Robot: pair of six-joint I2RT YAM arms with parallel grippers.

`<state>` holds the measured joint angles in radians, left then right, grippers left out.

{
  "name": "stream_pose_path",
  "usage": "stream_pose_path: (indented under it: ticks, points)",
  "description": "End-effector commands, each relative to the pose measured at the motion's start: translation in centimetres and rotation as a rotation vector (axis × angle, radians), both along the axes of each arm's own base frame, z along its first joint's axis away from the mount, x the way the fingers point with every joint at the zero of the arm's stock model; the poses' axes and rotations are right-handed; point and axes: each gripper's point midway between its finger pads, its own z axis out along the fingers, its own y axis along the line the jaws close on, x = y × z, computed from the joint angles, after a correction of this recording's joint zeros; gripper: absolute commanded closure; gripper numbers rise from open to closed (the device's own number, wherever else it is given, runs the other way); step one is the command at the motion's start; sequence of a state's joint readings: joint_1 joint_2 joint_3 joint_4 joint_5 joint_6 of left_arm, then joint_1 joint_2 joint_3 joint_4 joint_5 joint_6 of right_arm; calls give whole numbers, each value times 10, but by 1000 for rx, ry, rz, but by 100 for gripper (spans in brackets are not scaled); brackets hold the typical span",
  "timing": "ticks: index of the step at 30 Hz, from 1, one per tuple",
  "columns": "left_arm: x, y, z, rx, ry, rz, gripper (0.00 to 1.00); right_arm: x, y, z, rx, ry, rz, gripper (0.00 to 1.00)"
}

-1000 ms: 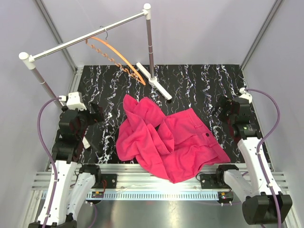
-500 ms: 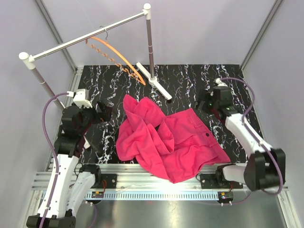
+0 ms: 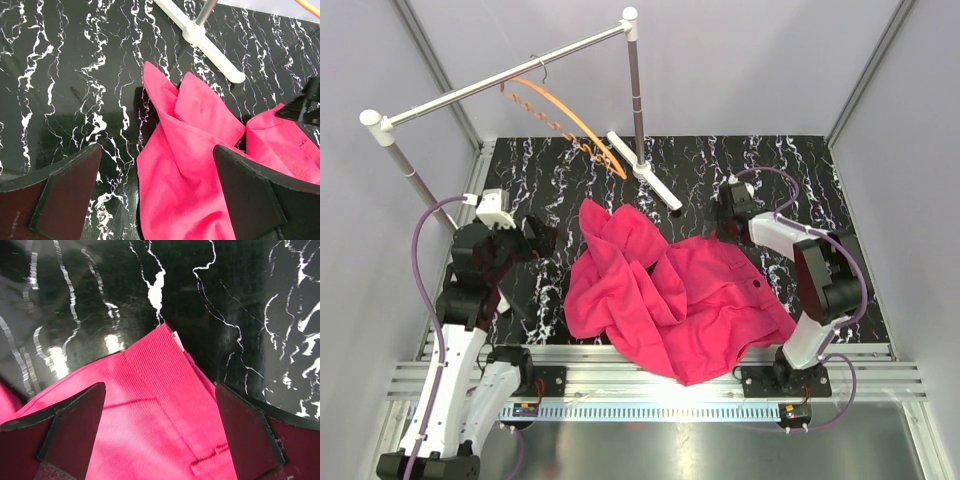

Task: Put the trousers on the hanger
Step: Fold the trousers

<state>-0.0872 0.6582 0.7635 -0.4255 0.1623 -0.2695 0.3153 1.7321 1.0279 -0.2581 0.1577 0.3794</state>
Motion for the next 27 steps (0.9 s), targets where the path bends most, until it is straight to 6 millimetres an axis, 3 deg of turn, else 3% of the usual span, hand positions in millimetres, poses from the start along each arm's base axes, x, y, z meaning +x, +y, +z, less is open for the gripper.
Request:
stream_pose_path:
  ticks: [1, 10, 11, 12, 14, 15, 17, 18, 20, 21, 24, 27]
  points:
    - [0, -9, 2, -18, -7, -46, 1, 27, 5, 13, -44, -82, -11, 0]
    - [0, -11, -1, -19, 6, -57, 1, 19, 1, -26, -81, 11, -49, 3]
    - [1, -11, -1, -19, 6, -57, 1, 16, -1, -32, -84, 25, -54, 7]
    - [1, -11, -2, -19, 12, -58, 1, 15, 0, -33, -83, 28, -56, 22]
    - [1, -11, -4, -20, 18, -60, 1, 13, 2, -35, -77, 43, -50, 34]
    - [0, -11, -5, -20, 21, -60, 1, 13, 1, -36, -77, 47, -51, 49]
    - [0, -12, -6, -16, 22, -60, 1, 12, 2, -36, -74, 55, -51, 67]
    - [0, -13, -7, -12, 25, -59, 1, 10, 2, -37, -75, 60, -45, 81]
    - [-2, -16, -7, 6, 25, -54, 1, 9, 1, -32, -74, 59, -46, 95]
    - [-3, -18, -9, 16, 36, -49, 1, 7, 0, -30, -80, 63, -47, 100]
    - [-5, -32, -9, 11, 49, -52, 1, 7, -6, -8, -94, 22, -70, 100]
    - [-2, -50, -23, -20, 99, -60, 1, 5, -16, 21, -121, -18, -99, 100]
